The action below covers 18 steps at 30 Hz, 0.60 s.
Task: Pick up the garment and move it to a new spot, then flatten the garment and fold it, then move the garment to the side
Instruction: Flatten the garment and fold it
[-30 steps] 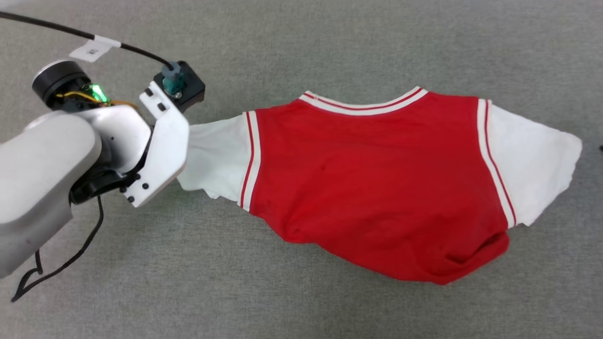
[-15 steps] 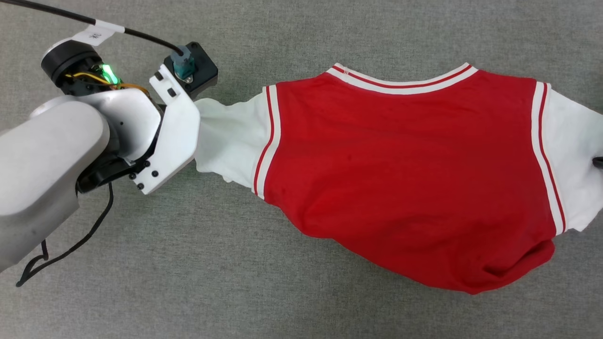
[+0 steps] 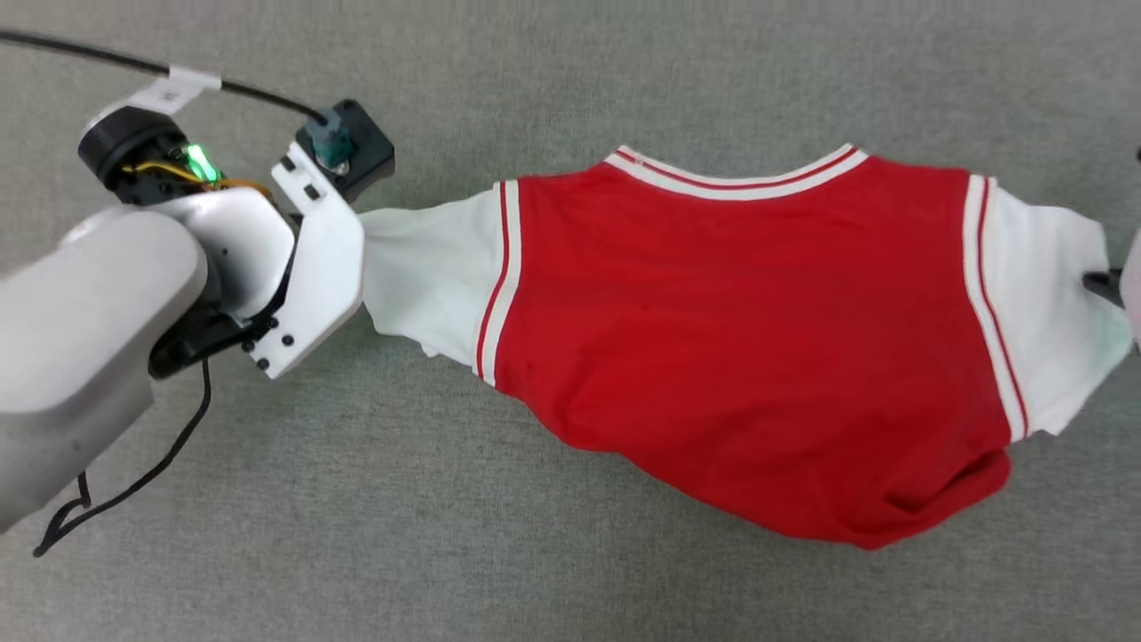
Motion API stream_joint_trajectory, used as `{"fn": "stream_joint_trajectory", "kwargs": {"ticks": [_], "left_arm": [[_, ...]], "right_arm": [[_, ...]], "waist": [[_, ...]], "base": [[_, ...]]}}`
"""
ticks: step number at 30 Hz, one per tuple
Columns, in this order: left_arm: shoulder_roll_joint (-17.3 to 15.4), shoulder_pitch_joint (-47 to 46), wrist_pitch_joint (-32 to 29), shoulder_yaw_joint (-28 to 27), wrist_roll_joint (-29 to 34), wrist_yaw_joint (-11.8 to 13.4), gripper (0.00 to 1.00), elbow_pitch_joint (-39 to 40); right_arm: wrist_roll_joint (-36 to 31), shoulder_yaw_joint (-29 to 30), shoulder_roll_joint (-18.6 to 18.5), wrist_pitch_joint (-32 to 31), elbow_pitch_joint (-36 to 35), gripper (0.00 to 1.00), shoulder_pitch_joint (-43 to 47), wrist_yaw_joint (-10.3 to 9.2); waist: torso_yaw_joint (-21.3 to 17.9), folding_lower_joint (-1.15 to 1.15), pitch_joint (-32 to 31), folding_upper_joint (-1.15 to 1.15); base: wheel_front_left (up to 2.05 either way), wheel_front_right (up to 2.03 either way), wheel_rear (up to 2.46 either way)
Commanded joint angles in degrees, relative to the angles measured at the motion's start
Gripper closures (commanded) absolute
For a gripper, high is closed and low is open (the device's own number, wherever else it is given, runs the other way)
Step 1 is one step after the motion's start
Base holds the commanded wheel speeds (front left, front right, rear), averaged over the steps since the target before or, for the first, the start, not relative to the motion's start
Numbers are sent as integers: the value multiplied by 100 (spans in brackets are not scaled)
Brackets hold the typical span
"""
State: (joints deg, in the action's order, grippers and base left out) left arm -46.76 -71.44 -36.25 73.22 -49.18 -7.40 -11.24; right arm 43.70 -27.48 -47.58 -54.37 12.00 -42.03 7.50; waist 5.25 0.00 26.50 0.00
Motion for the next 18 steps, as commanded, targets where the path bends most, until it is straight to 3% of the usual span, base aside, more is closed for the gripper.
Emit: {"fn": "stream_joint_trajectory", "kwargs": {"ticks": [1, 10, 18], "left_arm": [[-3, 127, 137, -2, 10, 7, 100, -85], [5, 316, 1003, -22, 133, 7, 100, -322], [42, 31, 1797, -233, 449, 76, 100, -424]], "right_arm": [[-58, -95, -25, 206, -76, 100, -115, -2], [124, -478, -349, 1307, -435, 100, -289, -3], [91, -446, -596, 2134, -549, 100, -668, -3]], "waist": [[-90, 0, -338, 0], [-165, 0, -1296, 0], [-130, 0, -1813, 0]], "base": [[0, 0, 0], [0, 0, 0], [0, 0, 0]]}}
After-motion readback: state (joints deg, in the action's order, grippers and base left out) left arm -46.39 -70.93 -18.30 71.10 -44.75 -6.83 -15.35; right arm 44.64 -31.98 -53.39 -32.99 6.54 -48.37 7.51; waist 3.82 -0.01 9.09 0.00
